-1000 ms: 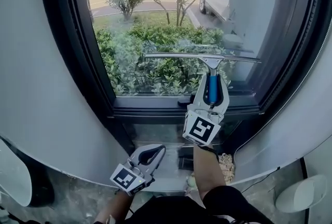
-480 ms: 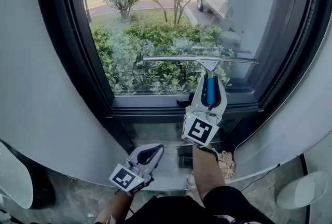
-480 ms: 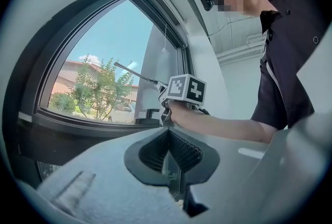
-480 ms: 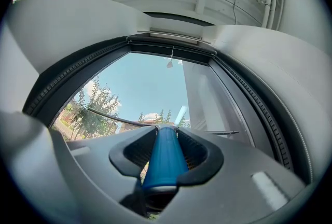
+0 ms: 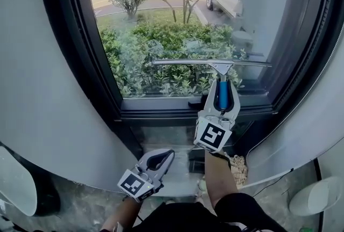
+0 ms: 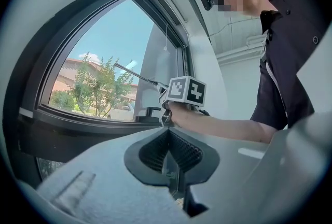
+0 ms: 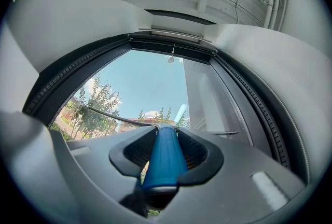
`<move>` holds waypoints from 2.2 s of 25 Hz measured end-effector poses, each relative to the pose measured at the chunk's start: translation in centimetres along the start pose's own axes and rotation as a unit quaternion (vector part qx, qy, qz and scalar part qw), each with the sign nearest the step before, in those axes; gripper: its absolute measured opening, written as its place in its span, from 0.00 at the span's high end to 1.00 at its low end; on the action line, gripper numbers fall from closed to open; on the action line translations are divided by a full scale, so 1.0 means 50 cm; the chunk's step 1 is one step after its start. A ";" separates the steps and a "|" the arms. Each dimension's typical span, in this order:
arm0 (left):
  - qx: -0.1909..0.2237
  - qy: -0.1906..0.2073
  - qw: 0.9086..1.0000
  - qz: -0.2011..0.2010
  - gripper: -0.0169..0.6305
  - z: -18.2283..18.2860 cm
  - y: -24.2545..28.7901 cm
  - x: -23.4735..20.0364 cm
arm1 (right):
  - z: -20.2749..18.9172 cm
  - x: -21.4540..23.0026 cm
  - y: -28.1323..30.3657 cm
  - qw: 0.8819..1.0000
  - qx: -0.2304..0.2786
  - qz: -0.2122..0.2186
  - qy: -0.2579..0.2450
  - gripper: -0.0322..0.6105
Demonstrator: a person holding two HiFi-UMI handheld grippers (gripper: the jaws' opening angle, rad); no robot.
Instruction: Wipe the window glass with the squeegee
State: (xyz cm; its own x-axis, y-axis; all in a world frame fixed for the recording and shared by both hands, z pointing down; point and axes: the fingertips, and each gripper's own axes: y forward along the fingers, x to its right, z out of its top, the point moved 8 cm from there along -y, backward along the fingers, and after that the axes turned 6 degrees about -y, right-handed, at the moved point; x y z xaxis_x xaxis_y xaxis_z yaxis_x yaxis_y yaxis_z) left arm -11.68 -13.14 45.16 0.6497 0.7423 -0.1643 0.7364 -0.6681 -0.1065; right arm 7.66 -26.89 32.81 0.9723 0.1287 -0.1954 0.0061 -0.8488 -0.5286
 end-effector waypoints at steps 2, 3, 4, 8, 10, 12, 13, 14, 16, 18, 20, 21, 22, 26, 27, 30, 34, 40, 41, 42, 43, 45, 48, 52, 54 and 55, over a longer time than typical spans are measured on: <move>0.000 0.001 1.000 0.000 0.98 0.000 -0.001 -0.001 | -0.001 0.000 -0.001 1.000 -0.002 0.000 0.000 0.74; 0.000 0.001 1.000 -0.001 0.98 0.000 -0.001 -0.002 | -0.002 -0.001 -0.002 1.000 -0.003 0.000 0.000 0.74; 0.001 0.001 1.000 -0.002 0.98 -0.001 -0.001 -0.003 | -0.004 -0.002 -0.004 1.000 -0.004 0.000 0.000 0.74; 0.000 -0.002 1.000 -0.004 0.98 -0.006 -0.003 -0.007 | -0.014 -0.007 -0.012 1.000 -0.008 0.001 -0.003 0.74; 0.000 -0.003 1.000 -0.005 0.98 -0.008 -0.004 -0.009 | -0.018 -0.008 -0.014 1.000 -0.011 0.001 -0.005 0.74; 0.002 -0.003 1.000 -0.006 0.98 -0.009 -0.003 -0.010 | -0.024 -0.009 -0.017 1.000 -0.014 0.003 -0.009 0.74; 0.003 -0.004 1.000 -0.006 0.98 -0.009 -0.004 -0.011 | -0.026 -0.010 -0.019 1.000 -0.017 0.003 -0.009 0.74; 0.003 -0.005 1.000 -0.007 0.98 -0.010 -0.004 -0.011 | -0.027 -0.010 -0.021 1.000 -0.020 0.003 -0.008 0.74; 0.001 -0.006 1.000 -0.007 0.98 -0.013 -0.005 -0.011 | -0.033 -0.011 -0.025 1.000 -0.023 0.003 -0.011 0.74; 0.000 -0.007 1.000 -0.008 0.98 -0.015 -0.006 -0.011 | -0.037 -0.012 -0.028 1.000 -0.027 0.004 -0.012 0.74; -0.001 -0.009 1.000 -0.009 0.98 -0.015 -0.006 -0.009 | -0.040 -0.013 -0.032 0.999 -0.031 0.004 -0.012 0.74; -0.001 -0.012 1.000 -0.009 0.98 -0.013 -0.005 -0.008 | -0.043 -0.013 -0.034 0.999 -0.032 0.005 -0.014 0.74; -0.001 -0.013 1.000 -0.009 0.98 -0.012 -0.005 -0.006 | -0.046 -0.013 -0.036 0.999 -0.034 0.006 -0.015 0.74; -0.001 -0.015 1.000 -0.010 0.98 -0.008 -0.004 -0.002 | -0.054 -0.013 -0.046 0.999 -0.046 0.006 -0.010 0.74; -0.001 -0.015 1.000 -0.011 0.98 -0.009 -0.005 -0.001 | -0.058 -0.014 -0.049 0.999 -0.048 0.007 -0.012 0.74; -0.007 -0.015 1.000 -0.012 0.98 -0.017 -0.009 -0.003 | -0.065 -0.018 -0.054 0.998 -0.055 0.007 -0.009 0.74; -0.016 -0.016 1.000 -0.011 0.98 -0.028 -0.014 -0.001 | -0.071 -0.019 -0.061 0.998 -0.062 0.008 -0.006 0.74; -0.021 -0.015 1.000 -0.009 0.98 -0.037 -0.019 0.000 | -0.083 -0.020 -0.068 0.998 -0.067 0.011 -0.010 0.74; -0.021 -0.015 1.000 -0.009 0.98 -0.037 -0.019 0.001 | -0.084 -0.020 -0.068 0.998 -0.067 0.012 -0.011 0.74; -0.021 -0.015 1.000 -0.009 0.98 -0.037 -0.019 0.001 | -0.084 -0.020 -0.068 0.998 -0.068 0.012 -0.011 0.74; -0.021 -0.015 1.000 -0.009 0.98 -0.037 -0.019 0.002 | -0.084 -0.020 -0.069 0.997 -0.069 0.012 -0.010 0.74; -0.022 -0.015 1.000 -0.008 0.98 -0.036 -0.020 0.004 | -0.086 -0.020 -0.070 0.997 -0.071 0.013 -0.011 0.74; -0.022 -0.016 1.000 -0.005 0.98 -0.035 -0.021 0.005 | -0.089 -0.022 -0.074 0.997 -0.078 0.013 -0.006 0.74; -0.018 -0.016 1.000 -0.006 0.98 -0.031 -0.018 0.009 | -0.094 -0.023 -0.078 0.997 -0.079 0.017 -0.011 0.74; -0.022 -0.016 1.000 -0.008 0.98 -0.039 -0.020 0.009 | -0.096 -0.023 -0.080 0.997 -0.081 0.017 -0.011 0.74; -0.023 -0.017 1.000 -0.008 0.98 -0.038 -0.019 0.010 | -0.098 -0.023 -0.081 0.996 -0.082 0.018 -0.012 0.74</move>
State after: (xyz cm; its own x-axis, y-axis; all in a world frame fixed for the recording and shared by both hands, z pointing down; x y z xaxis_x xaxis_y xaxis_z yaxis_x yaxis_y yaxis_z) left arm -11.71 -12.03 47.06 0.6317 0.7500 -0.1959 0.7548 -0.6527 -0.0651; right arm 7.65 -26.11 39.24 0.9668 0.1076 -0.2316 0.0120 -0.9251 -0.3796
